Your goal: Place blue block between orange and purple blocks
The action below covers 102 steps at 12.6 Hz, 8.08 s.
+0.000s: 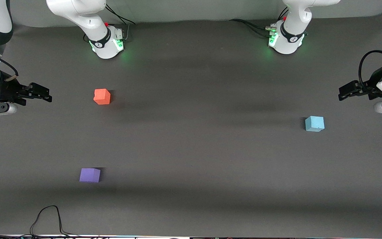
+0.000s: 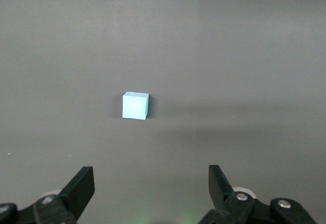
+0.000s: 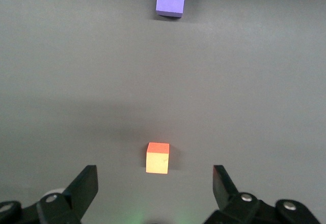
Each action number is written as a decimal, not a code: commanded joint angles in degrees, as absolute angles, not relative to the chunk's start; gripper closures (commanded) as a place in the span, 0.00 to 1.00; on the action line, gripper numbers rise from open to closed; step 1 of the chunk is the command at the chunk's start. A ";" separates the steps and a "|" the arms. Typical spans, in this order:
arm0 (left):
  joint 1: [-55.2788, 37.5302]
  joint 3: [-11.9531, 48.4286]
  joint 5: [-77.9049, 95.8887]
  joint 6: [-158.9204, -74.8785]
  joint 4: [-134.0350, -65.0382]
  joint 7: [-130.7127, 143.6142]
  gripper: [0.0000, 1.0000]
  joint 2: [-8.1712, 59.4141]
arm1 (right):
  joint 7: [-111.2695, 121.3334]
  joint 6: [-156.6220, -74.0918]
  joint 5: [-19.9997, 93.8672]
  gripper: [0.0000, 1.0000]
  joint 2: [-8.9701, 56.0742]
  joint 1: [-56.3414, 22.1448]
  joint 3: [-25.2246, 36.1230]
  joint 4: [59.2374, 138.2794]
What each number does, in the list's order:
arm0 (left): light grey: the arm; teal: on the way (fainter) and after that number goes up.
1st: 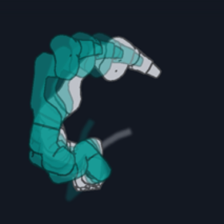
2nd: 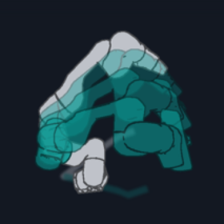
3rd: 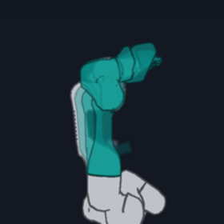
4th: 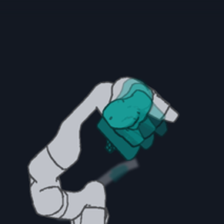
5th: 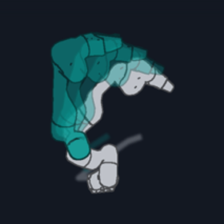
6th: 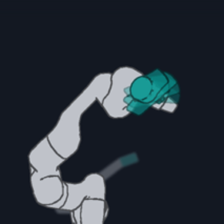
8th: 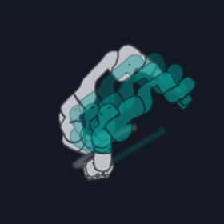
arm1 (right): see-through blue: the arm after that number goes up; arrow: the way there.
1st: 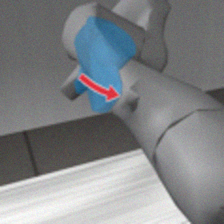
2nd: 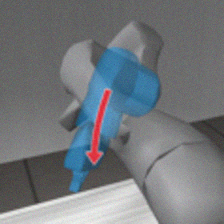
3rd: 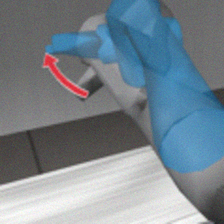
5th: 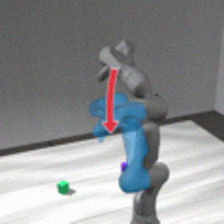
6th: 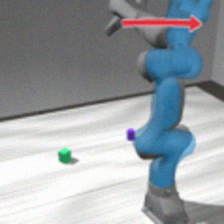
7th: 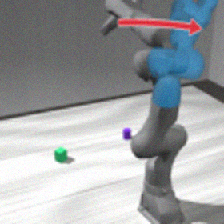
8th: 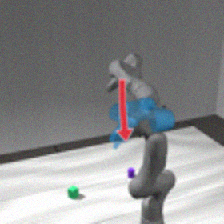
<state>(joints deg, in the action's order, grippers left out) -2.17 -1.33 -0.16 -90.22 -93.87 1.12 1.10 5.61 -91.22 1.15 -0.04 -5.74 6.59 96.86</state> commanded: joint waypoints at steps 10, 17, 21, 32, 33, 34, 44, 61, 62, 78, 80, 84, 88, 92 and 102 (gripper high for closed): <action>3.24 -2.46 -0.79 -91.13 -101.66 -9.48 0.00 -4.99 | 5.71 -92.11 1.14 0.00 -1.32 -6.42 7.29 98.26; 3.25 -2.37 -1.49 -102.61 -114.31 -10.55 0.00 -7.03 | 5.71 -92.20 1.14 0.00 -0.97 -6.24 7.38 97.65; 2.90 -2.20 -1.49 -120.64 -126.28 -10.63 0.00 -2.39 | 5.71 -92.29 2.55 0.00 2.01 -5.45 9.13 93.26; 3.16 -2.11 -4.12 -147.11 -131.30 -10.63 0.00 16.08 | 5.62 -89.48 3.69 0.00 3.87 -4.92 10.45 89.47; 3.16 -2.11 -4.91 -148.35 -131.66 -10.63 0.00 16.69 | 5.54 -87.30 4.74 0.00 3.78 -4.83 10.81 89.30; 3.25 -2.20 -5.01 -148.97 -131.83 -10.63 0.00 17.31 | 5.62 -86.41 5.62 0.00 3.43 -4.75 11.33 89.38; 3.78 -2.29 -5.01 -147.57 -133.15 -10.55 0.32 18.11 | 5.54 -86.83 5.71 0.00 4.13 -5.27 11.60 87.89; -8.85 0.87 3.07 -93.79 -84.57 16.02 0.59 17.75 | 6.06 -88.25 6.24 0.01 7.38 -5.89 10.64 85.96; -11.84 1.23 3.25 -94.30 -83.59 23.31 0.60 18.28 | 5.80 -87.98 5.54 0.04 7.64 -6.67 9.68 85.78; -53.52 1.93 -7.64 -122.76 -64.86 68.12 0.63 53.59 | 6.50 -84.12 6.24 0.00 5.45 -6.86 10.46 86.66; -53.61 2.11 -7.65 -125.24 -65.04 67.85 0.63 55.71 | 6.50 -83.67 6.42 0.00 5.89 -6.94 10.20 86.66; -53.53 2.29 -7.56 -125.34 -65.57 66.88 0.09 56.69 | 6.15 -83.58 6.59 0.00 6.06 -7.03 9.93 87.19; -50.20 2.81 -5.72 -117.36 -64.08 66.62 0.00 51.62 | 6.15 -83.50 6.50 0.00 6.42 -7.91 9.84 87.19; -40.72 3.16 4.19 -106.30 -64.07 59.45 0.00 38.71 | 5.54 -82.88 6.76 0.00 4.84 -12.73 9.76 87.71; -9.16 2.46 5.90 -92.98 -95.51 17.53 0.00 5.39 | -26.98 -89.81 11.25 0.00 5.97 -42.87 9.84 89.81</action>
<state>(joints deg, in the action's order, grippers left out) -11.33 1.99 7.59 -91.79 -85.60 23.46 13.38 -24.36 -87.09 10.77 5.27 -39.74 9.01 87.98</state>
